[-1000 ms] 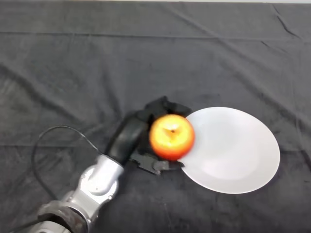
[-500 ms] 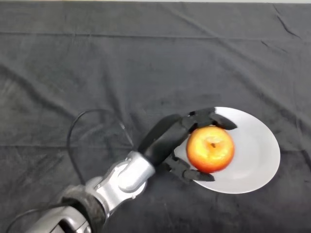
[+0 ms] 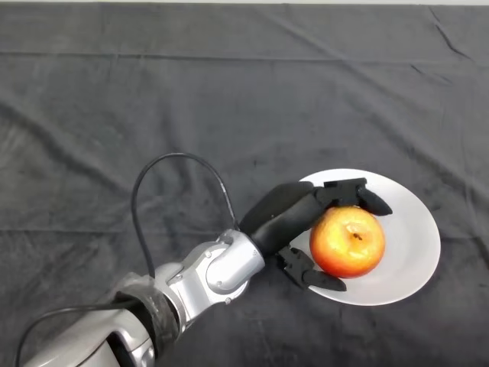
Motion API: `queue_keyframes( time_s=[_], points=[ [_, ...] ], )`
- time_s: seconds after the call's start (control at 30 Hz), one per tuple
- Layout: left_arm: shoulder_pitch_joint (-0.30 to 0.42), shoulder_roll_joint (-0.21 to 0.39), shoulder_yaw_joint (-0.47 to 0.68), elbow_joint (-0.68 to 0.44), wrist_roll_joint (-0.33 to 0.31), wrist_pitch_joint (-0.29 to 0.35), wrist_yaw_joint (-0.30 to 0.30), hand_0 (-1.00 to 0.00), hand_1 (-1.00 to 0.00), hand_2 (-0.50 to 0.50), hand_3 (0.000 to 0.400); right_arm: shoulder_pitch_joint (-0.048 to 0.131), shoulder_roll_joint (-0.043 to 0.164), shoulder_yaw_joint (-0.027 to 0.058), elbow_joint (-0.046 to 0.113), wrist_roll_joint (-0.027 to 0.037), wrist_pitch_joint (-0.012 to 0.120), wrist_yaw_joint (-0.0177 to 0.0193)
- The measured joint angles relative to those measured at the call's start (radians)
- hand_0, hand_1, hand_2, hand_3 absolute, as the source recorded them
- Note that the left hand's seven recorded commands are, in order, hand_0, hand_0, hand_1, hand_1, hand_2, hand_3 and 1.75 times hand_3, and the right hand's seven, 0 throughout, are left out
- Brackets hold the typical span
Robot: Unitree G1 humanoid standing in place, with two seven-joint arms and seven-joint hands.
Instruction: Move the apple to the plate
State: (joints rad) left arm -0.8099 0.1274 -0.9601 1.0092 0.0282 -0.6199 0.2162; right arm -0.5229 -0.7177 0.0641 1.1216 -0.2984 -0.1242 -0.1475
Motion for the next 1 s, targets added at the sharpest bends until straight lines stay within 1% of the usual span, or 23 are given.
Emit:
queue_keyframes(
  time_s=[0.17,0.47,0.67,0.77,0.87,1.0],
  points=[
    [0.0,0.0,0.0,-0.002,-0.024,0.019,-0.014,0.0,0.0,0.0,0.0,0.0,0.0,0.0,0.0,0.0,0.0,0.0],
    [0.0,0.013,0.001,-0.001,-0.04,0.009,-0.028,0.0,0.0,0.0,0.0,0.0,0.0,0.0,0.0,0.0001,-0.001,0.0],
    [0.009,0.059,0.034,0.006,-0.041,-0.067,-0.029,0.0,0.0,0.0,0.0,-0.001,0.0,0.0001,0.0,0.0001,-0.002,0.0],
    [0.015,0.096,0.059,0.014,-0.041,-0.114,-0.031,0.0,0.0,0.0,0.0,-0.001,0.0,0.0002,0.001,0.0,-0.002,0.0],
    [0.044,0.137,0.118,0.019,-0.045,-0.163,-0.038,0.0,0.0,0.0,0.0,-0.001,0.0,0.0002,0.001,0.0002,-0.002,0.0],
    [0.087,0.185,0.166,0.039,-0.057,-0.191,-0.065,0.0,0.0,0.0,0.0,-0.001,0.0,0.0005,0.003,-0.0001,-0.002,0.0]
  ],
)
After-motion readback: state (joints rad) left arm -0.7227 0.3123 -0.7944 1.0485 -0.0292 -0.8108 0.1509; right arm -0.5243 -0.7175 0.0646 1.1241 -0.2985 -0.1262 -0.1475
